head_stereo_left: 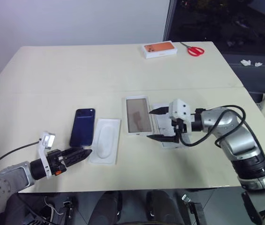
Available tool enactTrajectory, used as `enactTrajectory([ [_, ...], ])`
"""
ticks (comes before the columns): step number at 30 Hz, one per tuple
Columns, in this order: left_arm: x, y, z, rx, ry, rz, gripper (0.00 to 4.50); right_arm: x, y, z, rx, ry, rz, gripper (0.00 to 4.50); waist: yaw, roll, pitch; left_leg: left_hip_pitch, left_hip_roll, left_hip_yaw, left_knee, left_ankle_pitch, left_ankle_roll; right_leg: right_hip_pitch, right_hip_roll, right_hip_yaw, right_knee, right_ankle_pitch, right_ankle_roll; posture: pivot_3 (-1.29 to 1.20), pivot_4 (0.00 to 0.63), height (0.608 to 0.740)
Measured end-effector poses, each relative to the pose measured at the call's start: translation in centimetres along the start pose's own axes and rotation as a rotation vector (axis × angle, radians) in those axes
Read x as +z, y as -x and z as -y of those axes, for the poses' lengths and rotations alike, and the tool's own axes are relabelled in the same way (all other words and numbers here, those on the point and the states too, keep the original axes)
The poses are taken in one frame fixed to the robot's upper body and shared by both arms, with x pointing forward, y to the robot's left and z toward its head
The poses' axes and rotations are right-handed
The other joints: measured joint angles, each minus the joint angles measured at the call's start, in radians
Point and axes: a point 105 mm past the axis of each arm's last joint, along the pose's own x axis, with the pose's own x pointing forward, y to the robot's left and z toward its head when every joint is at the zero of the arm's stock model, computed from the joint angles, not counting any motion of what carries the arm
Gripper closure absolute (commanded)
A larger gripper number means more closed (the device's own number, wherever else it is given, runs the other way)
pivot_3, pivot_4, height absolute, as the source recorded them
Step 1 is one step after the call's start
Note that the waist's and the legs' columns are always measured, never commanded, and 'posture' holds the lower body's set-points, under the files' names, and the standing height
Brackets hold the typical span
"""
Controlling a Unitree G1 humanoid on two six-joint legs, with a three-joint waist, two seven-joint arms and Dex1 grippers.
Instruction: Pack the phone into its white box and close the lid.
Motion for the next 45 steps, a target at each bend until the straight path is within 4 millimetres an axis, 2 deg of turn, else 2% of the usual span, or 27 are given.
enactTrajectory([
  [6, -0.2, -0.7, 0.1, -0.014, 0.026, -0.001, 0.00, -0.1, -1.6, -0.8, 0.033, 0.026, 0.011, 0.07, 0.002, 0.000, 0.000, 0.000, 0.000, 0.000, 0.000, 0.000, 0.000, 0.000, 0.000, 0.000, 0.000, 0.000, 0.000, 0.00, 0.150, 0.740],
  [10, -0.1, -1.8, 0.4, -0.042, 0.033, 0.012, 0.00, 0.8, -2.6, -0.7, 0.036, 0.036, 0.052, 0.07, 0.003, 0.000, 0.000, 0.000, 0.000, 0.000, 0.000, 0.000, 0.000, 0.001, 0.000, 0.000, 0.000, 0.000, 0.000, 0.00, 0.150, 0.740],
  [25, -0.4, -3.9, 0.8, -0.113, 0.081, 0.021, 0.00, 1.1, -2.9, -0.2, 0.016, 0.041, 0.057, 0.07, 0.005, 0.001, -0.001, 0.001, -0.001, -0.001, 0.000, 0.000, 0.000, 0.002, 0.000, 0.000, 0.000, 0.000, 0.000, 0.00, 0.150, 0.740],
  [28, -0.6, -4.3, 0.9, -0.125, 0.090, 0.018, 0.91, 1.1, -3.0, -0.2, 0.016, 0.042, 0.060, 0.00, 0.004, 0.001, -0.001, 0.001, -0.001, -0.001, 0.000, 0.000, 0.000, 0.002, 0.000, 0.000, 0.000, 0.000, 0.000, 0.00, 0.150, 0.740],
  [33, -1.9, -4.9, 0.6, -0.121, 0.130, -0.022, 3.41, 1.4, -3.0, -0.1, 0.015, 0.050, 0.063, 0.00, 0.001, 0.001, -0.001, 0.001, -0.001, -0.001, 0.000, 0.000, 0.000, 0.001, 0.000, 0.000, 0.000, 0.000, 0.000, 0.00, 0.150, 0.740],
  [45, -2.1, -4.9, 0.6, -0.112, 0.124, -0.023, 3.41, 1.3, -3.0, 0.0, 0.013, 0.052, 0.055, 0.00, 0.000, 0.001, -0.001, 0.001, -0.001, -0.001, 0.000, 0.000, 0.000, 0.001, 0.000, 0.000, 0.000, 0.000, 0.000, 0.00, 0.150, 0.740],
])
